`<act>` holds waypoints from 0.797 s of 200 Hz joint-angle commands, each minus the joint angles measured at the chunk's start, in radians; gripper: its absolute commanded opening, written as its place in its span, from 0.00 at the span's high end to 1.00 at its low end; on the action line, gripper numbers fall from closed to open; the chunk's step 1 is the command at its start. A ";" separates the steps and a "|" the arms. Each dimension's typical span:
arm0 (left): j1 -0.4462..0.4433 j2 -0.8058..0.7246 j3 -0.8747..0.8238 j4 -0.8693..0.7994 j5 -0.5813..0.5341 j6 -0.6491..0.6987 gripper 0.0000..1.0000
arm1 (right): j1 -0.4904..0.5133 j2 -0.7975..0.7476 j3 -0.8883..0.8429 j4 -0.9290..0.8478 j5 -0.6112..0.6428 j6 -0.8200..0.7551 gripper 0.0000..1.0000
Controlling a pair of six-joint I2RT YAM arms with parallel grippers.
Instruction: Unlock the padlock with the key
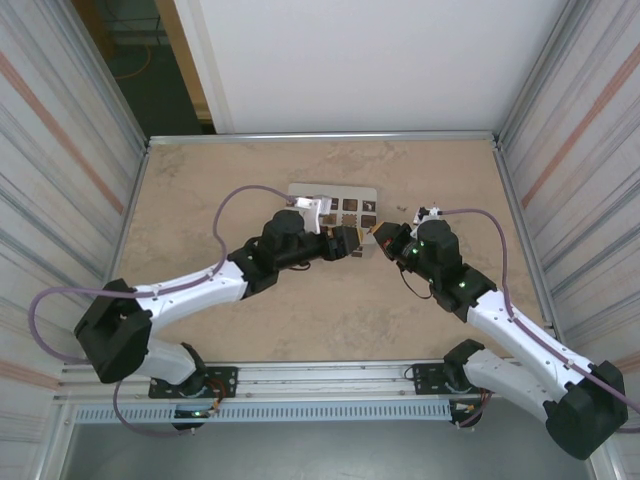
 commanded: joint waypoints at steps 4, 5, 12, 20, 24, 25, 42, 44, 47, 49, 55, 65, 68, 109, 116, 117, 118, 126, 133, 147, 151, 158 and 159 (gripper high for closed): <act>-0.013 0.032 0.043 0.062 0.030 -0.043 0.47 | 0.010 -0.012 -0.009 0.001 0.031 0.017 1.00; -0.013 0.033 0.043 0.063 0.031 -0.045 0.47 | 0.010 -0.012 -0.009 0.001 0.031 0.017 1.00; -0.015 0.041 0.048 0.065 0.035 -0.047 0.49 | 0.009 -0.014 -0.008 0.000 0.032 0.017 1.00; -0.015 0.050 0.053 0.068 0.040 -0.051 0.51 | 0.009 -0.015 -0.008 -0.002 0.032 0.016 1.00; -0.016 0.054 0.054 0.068 0.042 -0.052 0.52 | 0.010 -0.015 -0.005 -0.003 0.033 0.016 1.00; -0.016 0.055 0.055 0.068 0.042 -0.053 0.52 | 0.011 -0.015 -0.005 -0.004 0.033 0.016 1.00; -0.016 0.065 0.059 0.072 0.046 -0.057 0.57 | 0.012 -0.017 -0.003 -0.007 0.036 0.013 1.00; -0.016 0.067 0.060 0.073 0.046 -0.056 0.58 | 0.013 -0.017 -0.003 -0.007 0.036 0.014 1.00; -0.016 0.068 0.061 0.074 0.048 -0.058 0.59 | 0.013 -0.018 -0.003 -0.009 0.037 0.012 1.00; -0.016 0.068 0.063 0.074 0.048 -0.057 0.59 | 0.013 -0.017 -0.002 -0.010 0.037 0.012 1.00; -0.016 0.071 0.062 0.074 0.047 -0.058 0.61 | 0.015 -0.017 -0.001 -0.012 0.039 0.010 1.00; -0.016 0.073 0.065 0.075 0.049 -0.057 0.63 | 0.017 -0.017 0.000 -0.012 0.039 0.010 1.00; -0.016 0.075 0.065 0.075 0.049 -0.059 0.63 | 0.017 -0.016 0.000 -0.012 0.039 0.010 1.00; -0.016 0.086 0.073 0.077 0.057 -0.058 0.71 | 0.027 -0.008 0.015 -0.024 0.040 -0.002 1.00; -0.017 0.088 0.076 0.077 0.061 -0.058 0.73 | 0.029 -0.006 0.019 -0.024 0.040 -0.004 1.00; -0.017 0.088 0.076 0.077 0.061 -0.058 0.73 | 0.030 -0.006 0.019 -0.024 0.041 -0.004 1.00; -0.017 0.089 0.076 0.077 0.060 -0.057 0.73 | 0.030 -0.007 0.020 -0.024 0.041 -0.005 1.00; -0.018 0.092 0.078 0.077 0.063 -0.059 0.74 | 0.032 -0.006 0.021 -0.024 0.043 -0.005 1.00; -0.018 0.093 0.080 0.077 0.065 -0.059 0.75 | 0.034 -0.005 0.024 -0.026 0.045 -0.008 1.00; -0.018 0.098 0.082 0.077 0.066 -0.059 0.76 | 0.035 -0.006 0.025 -0.030 0.047 -0.010 1.00; -0.018 0.099 0.082 0.077 0.066 -0.059 0.76 | 0.035 -0.006 0.026 -0.032 0.048 -0.010 1.00; -0.018 0.100 0.083 0.077 0.068 -0.059 0.77 | 0.037 -0.008 0.027 -0.032 0.048 -0.010 1.00; -0.018 0.101 0.083 0.077 0.068 -0.059 0.77 | 0.037 -0.008 0.027 -0.032 0.048 -0.010 1.00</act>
